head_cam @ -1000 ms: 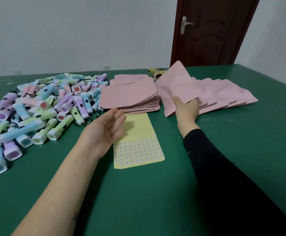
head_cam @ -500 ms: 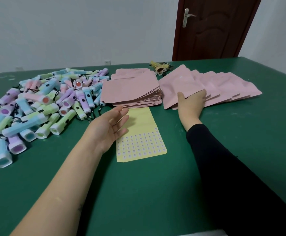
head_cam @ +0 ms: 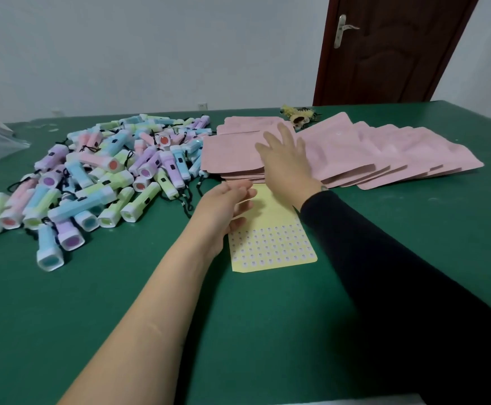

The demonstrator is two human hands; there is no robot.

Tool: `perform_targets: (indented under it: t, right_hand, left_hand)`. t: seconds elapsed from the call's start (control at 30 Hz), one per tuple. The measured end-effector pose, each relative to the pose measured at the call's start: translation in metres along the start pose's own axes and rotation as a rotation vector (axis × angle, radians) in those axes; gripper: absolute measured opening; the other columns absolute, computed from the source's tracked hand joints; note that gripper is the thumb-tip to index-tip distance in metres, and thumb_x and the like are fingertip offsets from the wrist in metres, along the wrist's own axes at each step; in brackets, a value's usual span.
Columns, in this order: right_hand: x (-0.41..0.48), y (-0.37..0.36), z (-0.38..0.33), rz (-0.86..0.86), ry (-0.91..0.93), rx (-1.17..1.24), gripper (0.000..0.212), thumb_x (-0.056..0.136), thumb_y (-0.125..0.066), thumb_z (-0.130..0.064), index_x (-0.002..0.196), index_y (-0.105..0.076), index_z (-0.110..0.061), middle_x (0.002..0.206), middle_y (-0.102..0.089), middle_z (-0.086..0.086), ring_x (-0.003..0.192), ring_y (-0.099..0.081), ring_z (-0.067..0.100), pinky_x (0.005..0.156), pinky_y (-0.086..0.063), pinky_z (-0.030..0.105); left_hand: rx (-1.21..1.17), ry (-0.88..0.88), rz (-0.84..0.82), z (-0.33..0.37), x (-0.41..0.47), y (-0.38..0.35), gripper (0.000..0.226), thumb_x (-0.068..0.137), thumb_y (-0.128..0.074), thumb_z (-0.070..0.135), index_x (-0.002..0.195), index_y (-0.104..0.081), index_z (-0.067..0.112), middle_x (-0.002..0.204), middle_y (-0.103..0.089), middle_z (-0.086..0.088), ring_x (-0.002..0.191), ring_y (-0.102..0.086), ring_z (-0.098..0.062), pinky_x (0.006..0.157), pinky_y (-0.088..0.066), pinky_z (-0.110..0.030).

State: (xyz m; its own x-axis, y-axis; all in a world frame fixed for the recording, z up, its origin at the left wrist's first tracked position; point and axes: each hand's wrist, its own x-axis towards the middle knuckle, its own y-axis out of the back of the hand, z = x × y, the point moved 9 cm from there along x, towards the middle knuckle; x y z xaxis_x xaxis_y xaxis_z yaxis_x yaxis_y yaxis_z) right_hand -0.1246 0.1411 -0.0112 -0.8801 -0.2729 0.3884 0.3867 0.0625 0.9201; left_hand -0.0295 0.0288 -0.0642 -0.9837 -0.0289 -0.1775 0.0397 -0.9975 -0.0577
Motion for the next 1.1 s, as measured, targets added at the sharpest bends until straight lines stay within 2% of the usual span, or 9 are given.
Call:
perform_targets:
  t: [0.1,0.17,0.23,0.57,0.7,0.8,0.9,1.03,1.1]
  right_hand:
    - [0.015,-0.019,-0.019,-0.175,0.046,-0.148,0.051,0.088,-0.041,0.003,0.137,-0.045,-0.009,0.148,-0.036,0.013,0.149,-0.005,0.032,0.113,-0.014,0.061]
    - [0.017,-0.023,-0.023,-0.197,0.063,-0.244,0.032,0.09,-0.045,-0.001,0.116,-0.058,-0.014,0.131,-0.055,0.011,0.14,-0.03,0.032,0.114,-0.016,0.059]
    - [0.016,-0.023,-0.023,-0.153,0.074,-0.286,0.02,0.091,-0.046,-0.002,0.096,-0.056,-0.019,0.109,-0.065,0.005,0.115,-0.054,0.03,0.114,-0.019,0.055]
    - [0.006,-0.01,-0.01,-0.004,0.021,-0.193,0.018,0.095,-0.044,-0.009,0.103,-0.059,-0.015,0.1,-0.067,0.005,0.094,-0.064,0.028,0.103,-0.031,0.041]
    - [-0.008,0.05,0.016,0.352,-0.157,0.311,0.023,0.099,-0.042,-0.018,0.108,-0.062,-0.011,0.096,-0.069,0.009,0.087,-0.06,0.031,0.09,-0.039,0.037]
    - [-0.029,0.086,0.038,0.523,-0.189,0.914,0.014,0.097,-0.049,-0.019,0.098,-0.062,-0.016,0.085,-0.065,-0.01,0.078,-0.058,0.005,0.075,-0.046,0.023]
    - [-0.043,0.078,0.039,0.404,-0.232,1.299,0.011,0.097,-0.054,-0.02,0.09,-0.061,-0.025,0.084,-0.064,-0.014,0.077,-0.058,-0.001,0.074,-0.046,0.018]
    - [-0.052,0.029,0.024,0.164,-0.402,1.623,0.031,0.097,-0.059,-0.019,0.125,-0.06,-0.007,0.123,-0.066,0.007,0.114,-0.062,0.021,0.1,-0.05,0.04]
    - [-0.056,0.004,0.01,0.048,-0.471,1.891,0.039,0.096,-0.061,-0.019,0.132,-0.055,-0.006,0.125,-0.066,0.009,0.117,-0.062,0.022,0.103,-0.048,0.042]
  left_hand:
    - [0.005,0.007,-0.002,-0.001,0.0,0.001,0.019,0.101,-0.05,0.018,0.108,-0.067,0.023,0.105,-0.073,0.006,0.089,-0.065,-0.008,0.085,-0.048,-0.031]
    - [-0.008,0.013,-0.003,-0.002,0.001,0.002,0.019,0.101,-0.05,0.017,0.108,-0.066,0.023,0.106,-0.072,0.006,0.089,-0.064,-0.009,0.083,-0.048,-0.03]
    - [-0.023,0.017,-0.002,-0.002,0.002,0.003,0.019,0.101,-0.049,0.018,0.109,-0.066,0.023,0.107,-0.072,0.006,0.089,-0.064,-0.009,0.083,-0.047,-0.03]
    - [-0.056,0.02,-0.009,0.0,0.001,0.003,0.02,0.102,-0.048,0.017,0.108,-0.066,0.024,0.104,-0.071,0.007,0.087,-0.063,-0.009,0.082,-0.047,-0.03]
    - [-0.111,0.005,0.0,0.002,0.002,0.009,0.013,0.099,-0.055,0.018,0.107,-0.064,0.023,0.112,-0.069,0.005,0.096,-0.065,-0.01,0.082,-0.05,-0.03]
    - [-0.122,-0.057,0.045,0.009,0.005,0.021,0.044,0.093,-0.065,0.031,0.133,-0.051,0.02,0.13,-0.058,0.005,0.115,-0.058,-0.012,0.091,-0.05,-0.034]
    - [-0.066,-0.183,0.146,0.024,0.005,0.041,0.061,0.089,-0.067,0.043,0.141,-0.043,0.023,0.132,-0.055,0.01,0.117,-0.054,-0.009,0.097,-0.046,-0.038]
    - [-0.07,-0.259,0.185,0.031,0.002,0.054,0.018,0.096,-0.061,0.029,0.114,-0.066,0.026,0.112,-0.072,0.011,0.105,-0.067,-0.009,0.097,-0.052,-0.041]
    - [-0.144,-0.244,0.229,0.026,0.003,0.06,0.017,0.099,-0.056,0.02,0.112,-0.067,0.023,0.11,-0.073,0.009,0.103,-0.068,-0.012,0.098,-0.053,-0.042]
